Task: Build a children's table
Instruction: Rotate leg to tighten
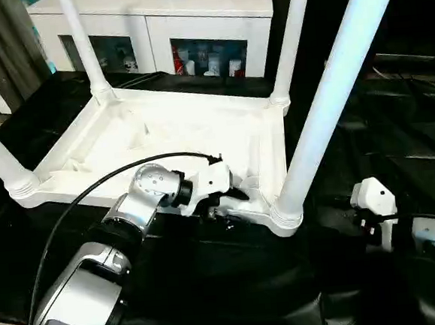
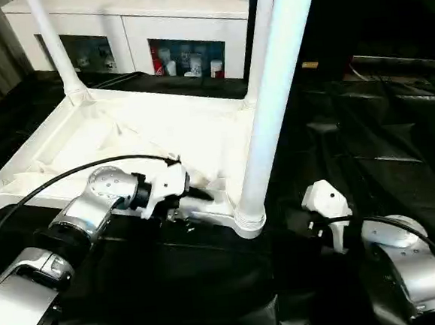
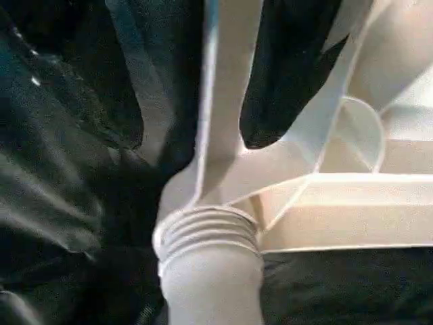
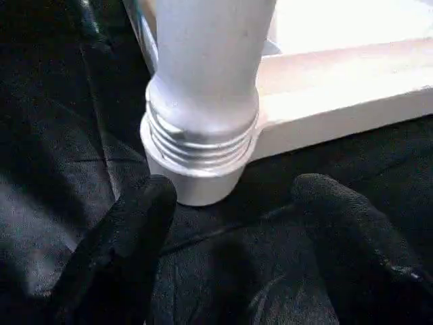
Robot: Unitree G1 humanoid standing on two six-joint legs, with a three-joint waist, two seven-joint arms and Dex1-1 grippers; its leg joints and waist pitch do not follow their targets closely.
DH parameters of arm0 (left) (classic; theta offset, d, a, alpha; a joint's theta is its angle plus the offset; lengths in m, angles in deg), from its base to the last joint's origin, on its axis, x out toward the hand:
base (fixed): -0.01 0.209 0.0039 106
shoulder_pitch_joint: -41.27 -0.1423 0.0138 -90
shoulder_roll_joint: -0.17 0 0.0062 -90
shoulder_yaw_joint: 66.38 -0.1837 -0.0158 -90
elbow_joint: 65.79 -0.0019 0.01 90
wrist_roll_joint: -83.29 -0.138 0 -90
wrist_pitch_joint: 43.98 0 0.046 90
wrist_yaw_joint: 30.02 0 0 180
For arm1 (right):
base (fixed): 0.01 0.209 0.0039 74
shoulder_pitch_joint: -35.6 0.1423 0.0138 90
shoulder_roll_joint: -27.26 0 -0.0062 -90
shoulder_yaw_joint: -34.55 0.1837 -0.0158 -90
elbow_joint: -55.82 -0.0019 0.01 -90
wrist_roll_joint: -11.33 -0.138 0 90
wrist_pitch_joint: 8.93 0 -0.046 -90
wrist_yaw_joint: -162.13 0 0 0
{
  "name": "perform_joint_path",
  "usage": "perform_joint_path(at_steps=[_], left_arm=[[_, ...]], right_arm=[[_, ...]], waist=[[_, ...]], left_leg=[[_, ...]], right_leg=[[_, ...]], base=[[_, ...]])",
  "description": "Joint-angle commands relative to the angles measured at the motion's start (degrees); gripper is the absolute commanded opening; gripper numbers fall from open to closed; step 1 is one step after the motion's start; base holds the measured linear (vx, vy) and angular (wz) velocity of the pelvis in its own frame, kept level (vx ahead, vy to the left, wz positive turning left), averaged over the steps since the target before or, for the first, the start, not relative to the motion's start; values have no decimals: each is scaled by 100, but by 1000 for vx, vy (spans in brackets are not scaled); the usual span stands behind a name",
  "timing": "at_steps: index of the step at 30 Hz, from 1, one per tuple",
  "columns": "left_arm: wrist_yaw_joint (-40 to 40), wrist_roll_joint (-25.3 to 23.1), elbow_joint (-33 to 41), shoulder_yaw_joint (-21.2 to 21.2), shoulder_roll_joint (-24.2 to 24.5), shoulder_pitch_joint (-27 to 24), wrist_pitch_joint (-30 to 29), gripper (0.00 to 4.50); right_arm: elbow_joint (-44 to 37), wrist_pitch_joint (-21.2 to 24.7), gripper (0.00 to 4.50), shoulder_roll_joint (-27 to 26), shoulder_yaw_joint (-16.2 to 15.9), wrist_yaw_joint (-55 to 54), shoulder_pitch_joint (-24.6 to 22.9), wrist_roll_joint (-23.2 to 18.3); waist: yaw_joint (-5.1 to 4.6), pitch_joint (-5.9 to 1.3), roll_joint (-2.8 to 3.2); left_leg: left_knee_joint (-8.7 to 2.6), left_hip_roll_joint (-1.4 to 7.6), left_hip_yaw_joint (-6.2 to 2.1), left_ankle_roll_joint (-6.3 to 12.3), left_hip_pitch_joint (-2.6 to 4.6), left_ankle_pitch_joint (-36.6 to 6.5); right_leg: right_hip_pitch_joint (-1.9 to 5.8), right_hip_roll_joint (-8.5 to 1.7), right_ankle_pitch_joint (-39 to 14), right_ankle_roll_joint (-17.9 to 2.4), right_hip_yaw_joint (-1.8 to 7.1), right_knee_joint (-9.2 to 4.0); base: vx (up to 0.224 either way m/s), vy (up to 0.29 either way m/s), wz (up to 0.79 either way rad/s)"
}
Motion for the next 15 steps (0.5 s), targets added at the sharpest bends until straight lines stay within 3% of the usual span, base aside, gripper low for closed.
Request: perform_joint_path(at_steps=[1,8,9,13,15], left_arm=[[-34,-185,-219,-76,-44,105,188,236],[-346,-400,-636,-96,-183,254,468,159],[-369,-436,-697,-100,-188,291,520,159],[-416,-482,-893,-51,-220,437,636,127],[-366,-503,-992,-22,-244,501,707,107]], right_arm=[[-161,98,320,37,20,39,-18,-50],[-270,150,320,65,-21,47,-75,-70],[-264,146,320,64,-29,38,-78,-67],[-317,166,320,64,-21,23,-123,-77],[-379,178,320,74,-8,17,-192,-66]], waist=[[18,-346,-44],[8,-349,-40],[9,-351,-5],[6,-351,-31],[8,-349,-3]], left_leg=[[-378,181,-82,352,71,-1380],[-386,189,-95,339,74,-1412],[-385,189,-96,333,78,-1417],[-378,177,-92,346,68,-1401],[-378,176,-96,350,64,-1382]], right_leg=[[256,-258,-974,-1453,113,-436],[258,-263,-917,-1430,112,-441],[255,-265,-906,-1445,113,-442],[266,-260,-843,-1455,112,-442],[269,-259,-813,-1453,111,-439]], base=[[0,0,0],[0,0,0],[0,0,0],[0,0,0],[0,0,0]])
